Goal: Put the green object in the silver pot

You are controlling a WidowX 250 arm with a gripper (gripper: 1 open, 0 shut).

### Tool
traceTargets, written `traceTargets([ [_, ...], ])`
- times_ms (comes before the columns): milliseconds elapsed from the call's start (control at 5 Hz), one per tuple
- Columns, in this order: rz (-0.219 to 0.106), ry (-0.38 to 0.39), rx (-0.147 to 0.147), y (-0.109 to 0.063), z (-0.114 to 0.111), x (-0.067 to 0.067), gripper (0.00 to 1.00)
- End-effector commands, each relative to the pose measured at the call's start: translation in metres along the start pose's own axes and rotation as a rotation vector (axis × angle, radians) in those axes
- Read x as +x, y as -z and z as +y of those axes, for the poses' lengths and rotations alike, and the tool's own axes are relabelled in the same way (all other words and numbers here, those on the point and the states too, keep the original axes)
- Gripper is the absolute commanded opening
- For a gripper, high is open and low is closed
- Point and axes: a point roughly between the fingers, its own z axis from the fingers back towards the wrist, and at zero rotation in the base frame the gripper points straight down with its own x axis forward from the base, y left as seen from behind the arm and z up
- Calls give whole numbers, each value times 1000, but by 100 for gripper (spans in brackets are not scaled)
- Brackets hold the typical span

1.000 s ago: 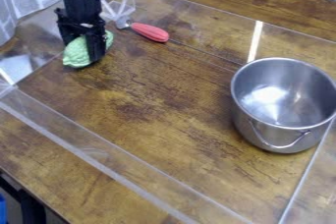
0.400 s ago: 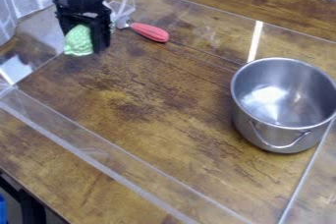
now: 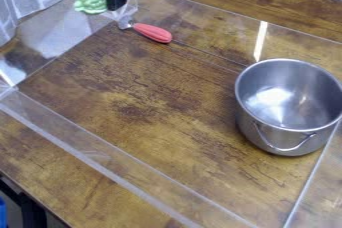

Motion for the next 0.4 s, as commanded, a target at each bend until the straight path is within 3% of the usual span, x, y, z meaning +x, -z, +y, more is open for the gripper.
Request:
traceTargets([
  [0, -150, 81, 7, -47, -63, 14, 0],
  [200, -160, 190, -45, -26, -100, 17, 0],
])
